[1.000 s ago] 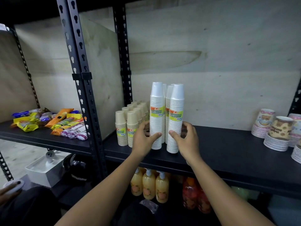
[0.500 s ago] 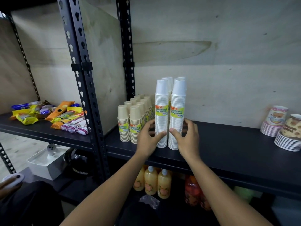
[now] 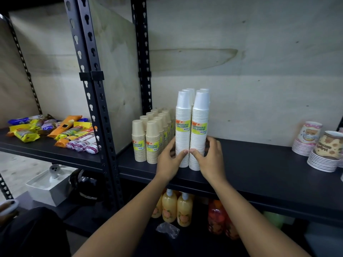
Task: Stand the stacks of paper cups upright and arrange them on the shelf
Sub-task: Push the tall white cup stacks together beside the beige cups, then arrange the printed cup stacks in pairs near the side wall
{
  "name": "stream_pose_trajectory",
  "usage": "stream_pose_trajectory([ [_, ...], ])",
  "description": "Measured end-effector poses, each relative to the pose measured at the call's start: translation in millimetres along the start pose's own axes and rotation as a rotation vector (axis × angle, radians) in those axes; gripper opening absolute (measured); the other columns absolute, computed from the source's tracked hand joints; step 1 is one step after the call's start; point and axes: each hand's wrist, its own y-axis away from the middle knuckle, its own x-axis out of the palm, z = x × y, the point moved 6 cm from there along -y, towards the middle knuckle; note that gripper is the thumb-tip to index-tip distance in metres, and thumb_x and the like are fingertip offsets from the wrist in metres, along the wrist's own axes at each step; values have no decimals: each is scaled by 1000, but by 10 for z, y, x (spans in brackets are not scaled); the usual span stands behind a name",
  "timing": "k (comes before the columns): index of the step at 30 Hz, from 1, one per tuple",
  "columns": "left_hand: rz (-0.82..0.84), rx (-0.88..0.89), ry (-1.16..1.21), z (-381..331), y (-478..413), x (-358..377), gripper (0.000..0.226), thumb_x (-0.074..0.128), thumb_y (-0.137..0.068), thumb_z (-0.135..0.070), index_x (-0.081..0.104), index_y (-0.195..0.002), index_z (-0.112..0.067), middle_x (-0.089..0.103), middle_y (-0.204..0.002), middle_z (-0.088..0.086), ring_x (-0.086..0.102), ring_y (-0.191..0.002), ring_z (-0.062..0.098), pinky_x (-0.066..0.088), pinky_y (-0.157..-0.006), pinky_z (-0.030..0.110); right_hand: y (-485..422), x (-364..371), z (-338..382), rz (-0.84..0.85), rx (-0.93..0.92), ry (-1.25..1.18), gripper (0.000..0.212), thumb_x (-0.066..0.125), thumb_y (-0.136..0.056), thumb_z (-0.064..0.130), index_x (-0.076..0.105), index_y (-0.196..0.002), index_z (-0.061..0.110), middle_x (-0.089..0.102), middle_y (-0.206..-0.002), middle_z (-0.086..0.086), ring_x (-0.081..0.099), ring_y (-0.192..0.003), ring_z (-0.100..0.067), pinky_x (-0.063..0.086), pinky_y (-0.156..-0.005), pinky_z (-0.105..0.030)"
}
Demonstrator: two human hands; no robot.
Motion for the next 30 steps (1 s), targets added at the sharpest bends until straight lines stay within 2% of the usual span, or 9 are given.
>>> stream_pose_trajectory([
  [5,-15,-13,-41,32,3,-23,68,75,-91,-33,45,-152,-32,64,-131,-23,60,-117,-9,50,-92,11,17,-18,12,8,1,1,70,81,-83,36,47,-140,16,49,-131,0,56,-110,-10,53,-93,-33],
  [8,-108,-38,-72,67,24,-71,81,79,-83,-50,43,-152,-29,60,-135,-13,58,-121,1,51,-95,19,42,-54,22,32,3,-4,86,83,-77,48,42,-146,18,46,-136,0,56,-115,-10,50,-95,-29],
  [10,-217,-54,-82,44,99,-108,71,79,-81,-51,51,-141,-23,57,-127,-7,56,-115,4,51,-92,24,71,-121,57,30,2,10,88,82,-76,51,40,-147,20,45,-137,1,53,-118,-9,46,-94,-26],
  [13,-271,-28,-41,-105,262,-99,42,79,-85,-43,58,-115,-24,60,-105,0,60,-96,10,49,-75,15,111,-277,126,13,-16,43,84,80,-79,50,41,-146,20,46,-136,2,50,-116,-7,41,-92,-22],
  [16,-181,-3,-8,-253,342,-27,24,76,-88,-37,63,-102,-23,66,-89,0,63,-82,6,49,-67,13,128,-473,185,-2,-23,80,82,79,-79,52,44,-144,17,47,-138,0,51,-118,-9,40,-94,-21],
  [19,-78,43,-21,-445,338,97,17,74,-91,-33,69,-102,-21,70,-89,-4,65,-83,2,52,-70,14,130,-686,238,-20,-25,106,76,77,-80,55,48,-140,19,48,-137,1,51,-122,-11,41,-96,-23],
  [22,25,70,-16,-617,329,301,23,72,-93,-29,70,-113,-18,73,-99,-5,67,-92,2,51,-71,9,134,-919,255,-59,-30,131,66,73,-84,56,52,-136,20,50,-135,2,52,-122,-11,40,-96,-23],
  [25,117,43,6,-705,311,589,31,70,-94,-31,67,-123,-20,72,-107,-7,67,-98,2,53,-79,15,141,-1208,201,-100,-32,151,56,66,-90,54,55,-133,20,51,-132,2,52,-121,-11,39,-95,-23],
  [30,196,37,17,-827,232,1152,34,70,-94,-33,66,-125,-21,71,-111,-9,66,-100,0,50,-79,8,70,-1875,-24,-183,-5,237,42,66,-94,38,57,-130,18,53,-130,-1,53,-122,-15,38,-99,-25],
])
